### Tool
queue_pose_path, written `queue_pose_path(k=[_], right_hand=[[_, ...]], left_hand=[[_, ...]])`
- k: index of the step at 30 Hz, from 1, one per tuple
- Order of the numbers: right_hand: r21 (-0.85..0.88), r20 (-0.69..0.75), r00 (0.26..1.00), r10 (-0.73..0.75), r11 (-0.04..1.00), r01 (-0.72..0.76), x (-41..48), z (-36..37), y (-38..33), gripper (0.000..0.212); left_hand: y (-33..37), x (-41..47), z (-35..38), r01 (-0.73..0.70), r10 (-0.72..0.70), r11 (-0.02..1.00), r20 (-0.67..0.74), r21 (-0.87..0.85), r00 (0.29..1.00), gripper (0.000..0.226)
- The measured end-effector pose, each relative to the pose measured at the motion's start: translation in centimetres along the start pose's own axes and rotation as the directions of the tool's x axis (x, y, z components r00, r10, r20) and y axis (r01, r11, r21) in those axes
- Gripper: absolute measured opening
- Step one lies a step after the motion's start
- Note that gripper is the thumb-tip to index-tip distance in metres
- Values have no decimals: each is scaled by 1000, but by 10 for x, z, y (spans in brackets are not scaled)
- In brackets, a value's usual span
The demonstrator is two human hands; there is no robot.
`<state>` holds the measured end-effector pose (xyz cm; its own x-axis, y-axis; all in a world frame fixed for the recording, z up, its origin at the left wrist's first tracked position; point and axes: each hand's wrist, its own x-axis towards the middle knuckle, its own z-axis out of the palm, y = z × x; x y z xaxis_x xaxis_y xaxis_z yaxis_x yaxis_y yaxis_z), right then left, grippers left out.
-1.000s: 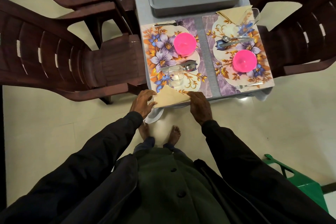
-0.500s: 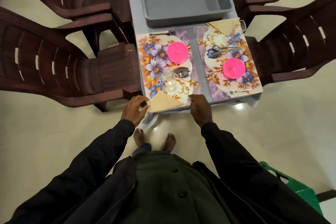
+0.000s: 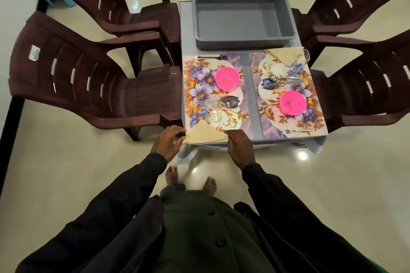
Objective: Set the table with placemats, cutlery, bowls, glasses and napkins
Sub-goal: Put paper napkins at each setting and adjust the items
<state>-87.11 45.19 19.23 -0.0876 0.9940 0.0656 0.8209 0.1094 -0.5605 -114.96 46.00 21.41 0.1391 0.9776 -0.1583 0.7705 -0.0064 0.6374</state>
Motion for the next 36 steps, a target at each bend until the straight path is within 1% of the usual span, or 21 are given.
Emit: queue_pose_path(k=[4,11,16,20,25,28,33,34,36], right_hand=[[18,0,999,-32,999,32,3,4,-9,27],[6,40,997,-62,998,62,2,18,-38,27],[-2,45,998,-42,999,42,8,33,-73,27],[-17,55,997,52,999,-51,15,52,-104,27],[-62,7,990,142,988,-141,16,77,-153,29],[-93,-27,983,182,979,-183,17,92,-180,25],[-77,-72,957,283,955,-288,17,113,-214,19],[-70,-85,953,292,952,-298,17,115,-219,19],[-68,-107,960,260,961,-268,19,119,-227,21]], left_hand=[[-1,-6,-9,-12,13,1000,-32,17,999,24],[-24,-14,-33,-27,30,999,-100,30,995,25],[-50,-13,-59,-59,61,998,-93,19,994,26],[-80,-6,-87,-126,127,992,-52,19,991,27],[-121,3,-128,-221,221,975,-18,-9,975,24],[-143,9,-149,-246,247,969,11,-8,969,22],[-168,20,-174,-304,304,953,67,-5,950,22],[-172,21,-176,-312,311,950,75,-1,947,23],[-177,26,-181,-315,315,949,84,-6,945,23]])
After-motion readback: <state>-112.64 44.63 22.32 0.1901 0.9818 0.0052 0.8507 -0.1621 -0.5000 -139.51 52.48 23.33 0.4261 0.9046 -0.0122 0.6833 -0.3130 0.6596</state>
